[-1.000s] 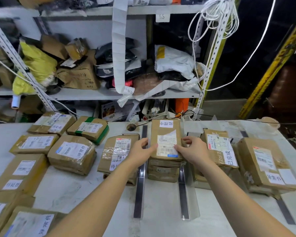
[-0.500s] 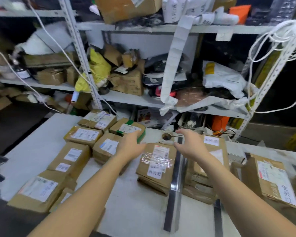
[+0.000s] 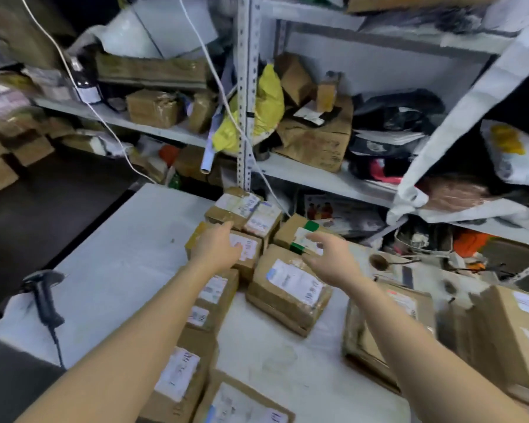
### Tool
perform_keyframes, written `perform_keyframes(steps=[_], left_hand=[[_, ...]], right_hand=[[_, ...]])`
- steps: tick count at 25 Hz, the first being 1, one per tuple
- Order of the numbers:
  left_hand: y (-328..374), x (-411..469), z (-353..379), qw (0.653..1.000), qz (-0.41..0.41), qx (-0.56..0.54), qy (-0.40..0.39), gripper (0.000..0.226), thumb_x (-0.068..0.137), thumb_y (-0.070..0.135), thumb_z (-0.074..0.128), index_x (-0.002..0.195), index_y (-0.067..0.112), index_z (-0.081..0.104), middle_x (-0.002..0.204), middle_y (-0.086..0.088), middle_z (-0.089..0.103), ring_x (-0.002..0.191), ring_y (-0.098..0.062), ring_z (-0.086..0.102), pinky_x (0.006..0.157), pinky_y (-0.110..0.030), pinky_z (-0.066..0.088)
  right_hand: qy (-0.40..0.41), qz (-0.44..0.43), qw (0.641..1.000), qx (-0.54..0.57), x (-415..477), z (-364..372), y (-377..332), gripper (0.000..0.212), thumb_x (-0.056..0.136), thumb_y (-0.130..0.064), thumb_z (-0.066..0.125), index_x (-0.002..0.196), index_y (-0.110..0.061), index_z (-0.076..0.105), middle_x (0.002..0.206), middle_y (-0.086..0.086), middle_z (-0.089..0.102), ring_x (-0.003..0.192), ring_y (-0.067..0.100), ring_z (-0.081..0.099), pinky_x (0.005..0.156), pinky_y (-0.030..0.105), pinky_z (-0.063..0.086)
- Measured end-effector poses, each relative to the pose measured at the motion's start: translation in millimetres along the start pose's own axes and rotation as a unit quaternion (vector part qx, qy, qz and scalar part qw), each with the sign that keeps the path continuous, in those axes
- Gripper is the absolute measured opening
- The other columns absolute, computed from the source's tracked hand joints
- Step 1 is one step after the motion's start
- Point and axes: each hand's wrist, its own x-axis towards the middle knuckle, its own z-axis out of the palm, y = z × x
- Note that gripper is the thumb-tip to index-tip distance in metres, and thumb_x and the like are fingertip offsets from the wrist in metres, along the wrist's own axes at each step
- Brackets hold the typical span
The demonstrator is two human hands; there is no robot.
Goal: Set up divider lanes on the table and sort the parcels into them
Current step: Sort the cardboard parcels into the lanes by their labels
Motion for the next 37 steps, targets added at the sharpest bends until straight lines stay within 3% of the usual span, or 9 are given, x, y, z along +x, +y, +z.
perform_keyframes(steps=[3, 6, 11, 15, 19, 25, 27, 33, 37], left_hand=[[-54.2, 32.4, -10.8, 0.999, -0.016, -0.046, -0.009, 0.059, 0.091, 0.034, 0.066, 0.146, 0.019, 0.051, 0.143, -0.006, 0.058, 0.129, -0.029, 0.055, 0.102, -0.041, 0.049], [-97.9, 61.1, -7.7, 0.997, -0.037, -0.068, -0.003, 0.036, 0.089, 0.036, 0.063, 0.123, 0.024, 0.064, 0.123, -0.006, 0.067, 0.114, -0.032, 0.062, 0.089, -0.04, 0.053], [-146.8, 91.2, 26.0, 0.984, -0.133, -0.106, -0.047, 0.064, 0.09, 0.054, 0.063, 0.135, 0.01, 0.053, 0.133, -0.012, 0.062, 0.122, -0.033, 0.057, 0.082, -0.032, 0.04], [-160.1, 101.4, 45.5, 0.964, -0.138, -0.215, -0.072, 0.039, 0.088, 0.047, 0.069, 0.118, 0.022, 0.06, 0.109, 0.004, 0.068, 0.103, -0.02, 0.062, 0.08, -0.03, 0.046], [-162.6, 100.1, 50.6, 0.951, -0.131, -0.274, -0.067, 0.033, 0.088, 0.04, 0.073, 0.116, 0.031, 0.058, 0.099, 0.013, 0.067, 0.095, -0.014, 0.063, 0.074, -0.027, 0.046], [-157.3, 100.6, 36.3, 0.944, -0.1, -0.314, -0.02, 0.029, 0.089, 0.035, 0.073, 0.111, 0.042, 0.056, 0.099, 0.021, 0.065, 0.094, -0.001, 0.062, 0.066, -0.017, 0.044], [-152.7, 102.9, 23.9, 0.943, -0.089, -0.322, 0.003, 0.029, 0.088, 0.038, 0.072, 0.112, 0.043, 0.058, 0.101, 0.021, 0.067, 0.095, -0.001, 0.063, 0.069, -0.021, 0.048], [-113.5, 89.4, -8.6, 0.941, -0.035, -0.333, 0.041, 0.036, 0.085, 0.044, 0.074, 0.117, 0.043, 0.058, 0.114, 0.015, 0.066, 0.105, -0.01, 0.063, 0.087, -0.037, 0.057], [-64.9, 65.2, -25.4, 0.936, 0.021, -0.345, 0.059, 0.039, 0.084, 0.045, 0.077, 0.119, 0.045, 0.058, 0.109, 0.024, 0.066, 0.104, -0.004, 0.063, 0.083, -0.029, 0.057]], right_hand=[[-0.016, 0.027, 0.999, 0.021, 31.5, 41.5, -33.5, 0.048, 0.096, -0.026, 0.067, 0.142, -0.016, 0.056, 0.143, 0.001, 0.059, 0.13, 0.02, 0.056, 0.102, 0.031, 0.046], [-0.032, 0.052, 0.997, 0.04, 60.3, 79.7, -52.7, 0.045, 0.096, -0.024, 0.066, 0.139, -0.016, 0.059, 0.136, 0.001, 0.064, 0.121, 0.018, 0.06, 0.095, 0.027, 0.046], [-0.04, 0.105, 0.992, 0.053, 92.4, 128.7, -69.0, 0.049, 0.096, -0.025, 0.07, 0.142, -0.018, 0.055, 0.128, 0.002, 0.064, 0.119, 0.018, 0.06, 0.097, 0.034, 0.051], [-0.046, 0.147, 0.988, 0.031, 113.1, 148.4, -75.2, 0.053, 0.093, -0.027, 0.072, 0.143, -0.018, 0.054, 0.14, 0.001, 0.061, 0.128, 0.021, 0.056, 0.093, 0.029, 0.045], [-0.047, 0.19, 0.98, 0.025, 120.6, 158.0, -75.3, 0.056, 0.085, -0.028, 0.081, 0.136, -0.019, 0.06, 0.131, 0.003, 0.064, 0.117, 0.022, 0.06, 0.078, 0.028, 0.043], [0.006, 0.205, 0.972, 0.113, 119.3, 152.9, -78.4, 0.065, 0.078, -0.021, 0.088, 0.136, -0.023, 0.06, 0.13, -0.001, 0.063, 0.104, 0.018, 0.065, 0.088, 0.037, 0.057], [0.015, 0.195, 0.97, 0.147, 117.6, 143.2, -81.5, 0.072, 0.077, -0.023, 0.088, 0.141, -0.024, 0.056, 0.127, -0.002, 0.061, 0.092, 0.014, 0.065, 0.083, 0.037, 0.059], [0.047, 0.156, 0.966, 0.202, 92.7, 92.3, -77.4, 0.08, 0.074, -0.028, 0.09, 0.145, -0.021, 0.054, 0.123, -0.005, 0.058, 0.107, 0.017, 0.063, 0.091, 0.041, 0.058], [0.087, 0.139, 0.954, 0.25, 54.8, 45.2, -59.4, 0.077, 0.073, -0.028, 0.091, 0.141, -0.025, 0.056, 0.121, -0.009, 0.059, 0.092, 0.015, 0.071, 0.077, 0.04, 0.062]])
